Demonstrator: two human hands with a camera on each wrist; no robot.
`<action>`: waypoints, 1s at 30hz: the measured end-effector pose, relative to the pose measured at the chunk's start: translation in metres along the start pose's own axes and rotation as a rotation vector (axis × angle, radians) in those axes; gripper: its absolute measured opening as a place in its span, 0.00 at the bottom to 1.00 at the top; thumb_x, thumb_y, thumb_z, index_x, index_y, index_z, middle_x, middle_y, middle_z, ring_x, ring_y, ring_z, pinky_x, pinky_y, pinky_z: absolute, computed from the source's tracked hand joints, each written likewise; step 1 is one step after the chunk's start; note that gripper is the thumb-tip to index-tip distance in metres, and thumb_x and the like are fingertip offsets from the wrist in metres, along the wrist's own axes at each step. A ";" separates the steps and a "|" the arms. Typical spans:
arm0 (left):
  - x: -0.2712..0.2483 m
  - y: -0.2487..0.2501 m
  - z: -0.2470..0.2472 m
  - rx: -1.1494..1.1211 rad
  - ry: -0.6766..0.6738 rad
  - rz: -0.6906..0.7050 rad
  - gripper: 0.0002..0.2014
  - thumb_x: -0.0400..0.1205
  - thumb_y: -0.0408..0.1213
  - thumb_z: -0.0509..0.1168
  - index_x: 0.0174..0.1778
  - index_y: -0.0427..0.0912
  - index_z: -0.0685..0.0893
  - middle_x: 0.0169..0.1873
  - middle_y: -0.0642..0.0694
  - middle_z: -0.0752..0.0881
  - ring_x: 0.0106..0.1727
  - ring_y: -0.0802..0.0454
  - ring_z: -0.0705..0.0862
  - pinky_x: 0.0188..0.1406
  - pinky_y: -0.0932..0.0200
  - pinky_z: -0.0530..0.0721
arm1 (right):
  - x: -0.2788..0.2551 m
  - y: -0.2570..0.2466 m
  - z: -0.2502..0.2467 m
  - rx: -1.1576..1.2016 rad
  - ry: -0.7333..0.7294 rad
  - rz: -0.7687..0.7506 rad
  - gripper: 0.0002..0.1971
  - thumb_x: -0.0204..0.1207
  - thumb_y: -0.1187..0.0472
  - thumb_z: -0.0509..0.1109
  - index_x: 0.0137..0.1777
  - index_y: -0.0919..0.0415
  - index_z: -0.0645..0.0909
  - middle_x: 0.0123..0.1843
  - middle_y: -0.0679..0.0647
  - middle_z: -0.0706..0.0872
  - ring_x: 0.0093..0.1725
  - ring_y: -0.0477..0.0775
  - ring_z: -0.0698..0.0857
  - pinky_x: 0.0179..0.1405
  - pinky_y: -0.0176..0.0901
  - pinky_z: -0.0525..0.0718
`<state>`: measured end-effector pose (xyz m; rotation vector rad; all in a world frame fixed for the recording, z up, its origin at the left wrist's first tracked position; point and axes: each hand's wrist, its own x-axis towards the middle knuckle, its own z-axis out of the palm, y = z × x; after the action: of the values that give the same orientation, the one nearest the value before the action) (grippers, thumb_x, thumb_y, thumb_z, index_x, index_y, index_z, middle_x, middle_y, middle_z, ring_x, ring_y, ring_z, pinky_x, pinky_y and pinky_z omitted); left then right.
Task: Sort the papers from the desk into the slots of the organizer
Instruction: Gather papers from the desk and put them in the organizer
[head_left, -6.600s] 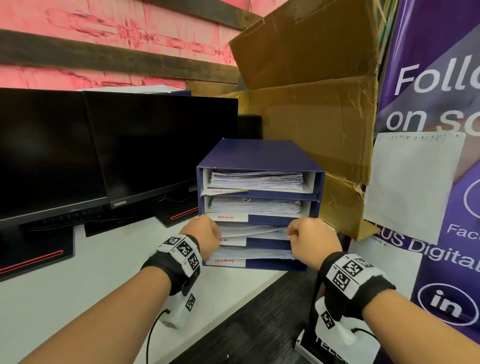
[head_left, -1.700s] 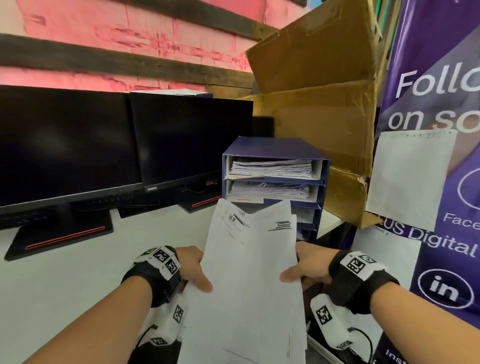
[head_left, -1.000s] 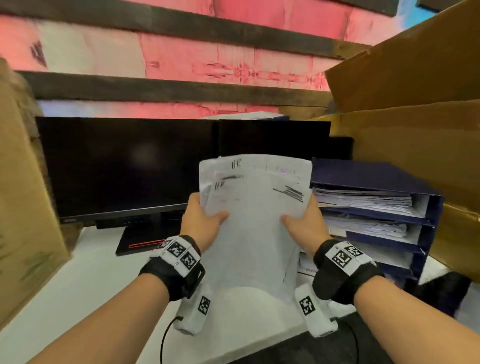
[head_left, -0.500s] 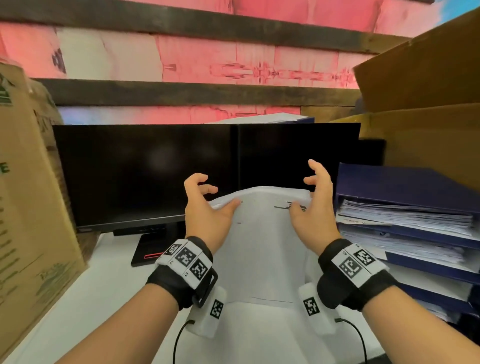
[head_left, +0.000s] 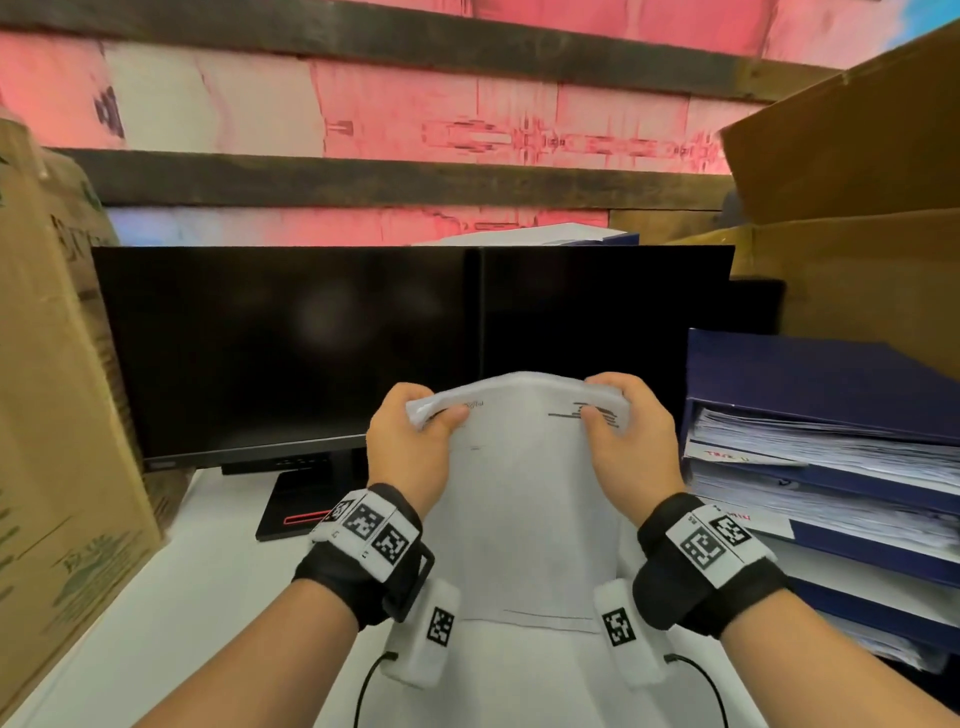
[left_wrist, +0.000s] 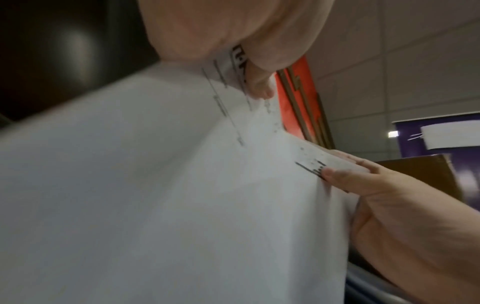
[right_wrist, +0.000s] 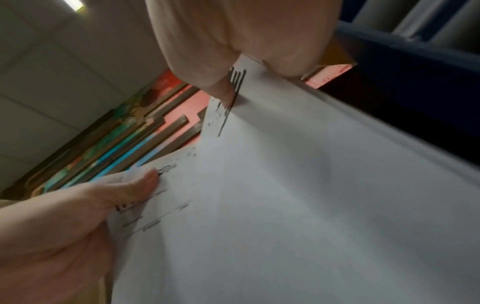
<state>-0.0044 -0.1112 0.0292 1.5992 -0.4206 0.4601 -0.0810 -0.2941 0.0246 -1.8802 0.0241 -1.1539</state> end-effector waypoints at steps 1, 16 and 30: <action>0.000 0.005 0.002 -0.013 0.025 0.023 0.08 0.77 0.35 0.72 0.42 0.46 0.77 0.37 0.51 0.81 0.36 0.56 0.80 0.34 0.65 0.77 | 0.001 -0.006 0.001 0.013 0.018 -0.024 0.14 0.78 0.71 0.68 0.55 0.50 0.77 0.49 0.37 0.80 0.46 0.25 0.80 0.43 0.20 0.78; -0.018 -0.023 -0.002 -0.156 -0.104 -0.242 0.16 0.76 0.40 0.74 0.58 0.47 0.81 0.51 0.51 0.88 0.49 0.57 0.87 0.41 0.61 0.86 | -0.024 0.006 0.007 0.283 -0.044 0.256 0.17 0.77 0.73 0.68 0.58 0.51 0.77 0.50 0.40 0.83 0.48 0.34 0.84 0.36 0.17 0.78; -0.014 -0.019 0.002 -0.250 -0.077 -0.130 0.17 0.72 0.38 0.77 0.56 0.48 0.82 0.48 0.51 0.89 0.48 0.57 0.89 0.40 0.64 0.87 | -0.018 0.023 -0.006 0.308 0.053 0.281 0.18 0.76 0.75 0.67 0.64 0.60 0.77 0.56 0.53 0.87 0.56 0.50 0.87 0.50 0.36 0.85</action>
<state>-0.0062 -0.1114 0.0054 1.3945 -0.4125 0.2376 -0.0863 -0.3035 -0.0029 -1.5201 0.1286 -0.9540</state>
